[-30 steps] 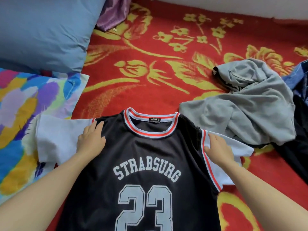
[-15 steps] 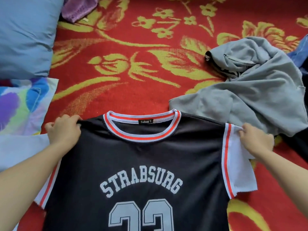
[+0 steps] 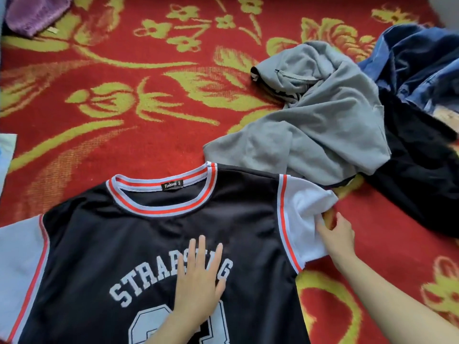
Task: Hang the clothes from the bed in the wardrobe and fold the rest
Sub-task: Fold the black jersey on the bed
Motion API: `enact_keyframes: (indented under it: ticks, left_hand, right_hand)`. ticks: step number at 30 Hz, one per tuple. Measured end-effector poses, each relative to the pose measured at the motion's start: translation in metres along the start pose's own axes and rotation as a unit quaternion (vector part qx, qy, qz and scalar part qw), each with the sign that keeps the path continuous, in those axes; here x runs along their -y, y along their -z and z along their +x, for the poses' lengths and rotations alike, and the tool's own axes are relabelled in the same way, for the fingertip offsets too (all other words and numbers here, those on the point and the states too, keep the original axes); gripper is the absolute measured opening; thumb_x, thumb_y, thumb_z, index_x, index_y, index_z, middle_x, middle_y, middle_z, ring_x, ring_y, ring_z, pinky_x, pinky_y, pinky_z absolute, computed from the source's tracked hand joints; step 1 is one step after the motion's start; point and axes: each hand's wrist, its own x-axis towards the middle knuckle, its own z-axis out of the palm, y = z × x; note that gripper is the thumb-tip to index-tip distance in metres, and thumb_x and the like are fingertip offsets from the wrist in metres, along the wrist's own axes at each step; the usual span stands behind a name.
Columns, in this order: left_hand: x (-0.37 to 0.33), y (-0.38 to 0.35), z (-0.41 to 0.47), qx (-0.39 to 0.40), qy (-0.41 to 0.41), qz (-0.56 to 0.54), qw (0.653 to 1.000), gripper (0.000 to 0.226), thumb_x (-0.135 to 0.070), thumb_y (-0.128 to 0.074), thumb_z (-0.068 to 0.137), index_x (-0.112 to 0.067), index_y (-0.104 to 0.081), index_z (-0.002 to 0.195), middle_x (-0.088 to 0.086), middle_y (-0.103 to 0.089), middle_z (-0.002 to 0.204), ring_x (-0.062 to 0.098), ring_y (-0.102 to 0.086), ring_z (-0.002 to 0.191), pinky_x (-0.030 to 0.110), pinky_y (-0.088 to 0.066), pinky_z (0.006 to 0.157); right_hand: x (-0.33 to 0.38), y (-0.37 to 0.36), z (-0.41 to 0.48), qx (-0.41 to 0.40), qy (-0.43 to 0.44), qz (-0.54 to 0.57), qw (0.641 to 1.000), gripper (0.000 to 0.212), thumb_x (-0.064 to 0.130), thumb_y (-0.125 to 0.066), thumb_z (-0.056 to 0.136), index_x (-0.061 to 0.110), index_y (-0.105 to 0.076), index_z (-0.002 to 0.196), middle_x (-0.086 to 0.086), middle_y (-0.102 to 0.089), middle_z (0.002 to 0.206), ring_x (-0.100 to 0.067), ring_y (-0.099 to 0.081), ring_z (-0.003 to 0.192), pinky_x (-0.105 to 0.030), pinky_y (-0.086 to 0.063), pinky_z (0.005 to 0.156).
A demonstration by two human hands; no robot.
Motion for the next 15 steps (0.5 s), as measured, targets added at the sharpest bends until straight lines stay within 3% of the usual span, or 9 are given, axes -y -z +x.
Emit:
enact_keyframes:
  ticks: [2,4,6,7,9,12,15]
  left_hand:
    - [0.001,-0.007,0.004,0.011,-0.009,0.005,1.0,0.072,-0.043,-0.087,0.05,-0.017,-0.069,0.115,0.024,-0.06,0.122,0.042,-0.059,0.109,0.057,-0.051,0.078]
    - [0.004,-0.008,0.005,0.029,-0.018,0.007,0.999,0.063,-0.052,-0.06,0.075,-0.022,-0.057,0.13,0.025,-0.051,0.133,0.043,-0.051,0.12,0.056,-0.047,0.087]
    - [0.01,-0.015,0.008,0.067,-0.014,0.037,0.997,0.069,-0.057,-0.034,0.089,-0.033,-0.009,0.149,0.021,-0.011,0.155,0.04,-0.013,0.142,0.053,-0.026,0.109]
    - [0.014,-0.019,0.01,0.095,-0.014,0.039,0.995,0.072,-0.059,-0.03,0.092,-0.035,0.011,0.147,0.015,0.009,0.157,0.035,0.007,0.144,0.049,-0.013,0.114]
    - [0.016,-0.02,0.013,0.144,-0.004,0.021,0.989,0.075,-0.059,-0.03,0.092,-0.038,0.019,0.145,0.009,0.024,0.154,0.03,0.022,0.142,0.046,-0.002,0.115]
    - [0.013,-0.009,0.017,0.183,0.002,0.005,0.983,0.077,-0.059,-0.034,0.09,-0.038,0.015,0.146,0.009,0.027,0.154,0.03,0.025,0.141,0.046,-0.001,0.115]
    - [0.013,0.001,0.024,0.232,0.013,-0.023,0.972,0.078,-0.061,-0.037,0.088,-0.039,0.011,0.147,0.007,0.026,0.154,0.028,0.025,0.141,0.046,-0.001,0.115]
  right_hand:
    - [0.001,-0.003,-0.003,0.025,-0.005,0.014,1.0,0.038,0.026,-0.062,0.086,-0.003,-0.052,0.108,-0.02,-0.055,0.107,-0.035,-0.054,0.096,-0.037,-0.042,0.077]
    - [-0.001,0.001,-0.004,0.07,-0.039,0.069,0.994,0.016,0.014,-0.064,0.081,0.002,-0.053,0.082,-0.011,-0.053,0.08,-0.024,-0.051,0.073,-0.031,-0.038,0.063]
    - [-0.002,0.01,-0.003,0.063,-0.07,0.133,0.987,0.021,0.013,-0.062,0.071,0.007,-0.044,0.062,-0.004,-0.039,0.065,-0.017,-0.036,0.062,-0.027,-0.03,0.053]
    - [-0.004,0.017,-0.003,0.034,-0.084,0.172,0.981,0.023,0.015,-0.06,0.066,0.009,-0.04,0.056,-0.002,-0.034,0.061,-0.016,-0.03,0.059,-0.026,-0.027,0.048]
    - [-0.009,0.029,-0.006,-0.017,-0.13,0.267,0.955,0.026,0.009,-0.061,0.072,0.01,-0.043,0.054,0.0,-0.038,0.058,-0.015,-0.033,0.053,-0.02,-0.031,0.038]
    - [-0.014,0.036,-0.016,-0.021,-0.198,0.392,0.898,0.018,-0.003,-0.057,0.082,0.009,-0.051,0.069,-0.005,-0.051,0.068,-0.019,-0.048,0.058,-0.024,-0.045,0.05]
    - [-0.005,0.036,-0.034,-0.084,-0.085,0.335,0.935,0.015,-0.004,-0.055,0.083,0.008,-0.049,0.076,0.001,-0.046,0.067,-0.019,-0.045,0.068,-0.02,-0.039,0.049]
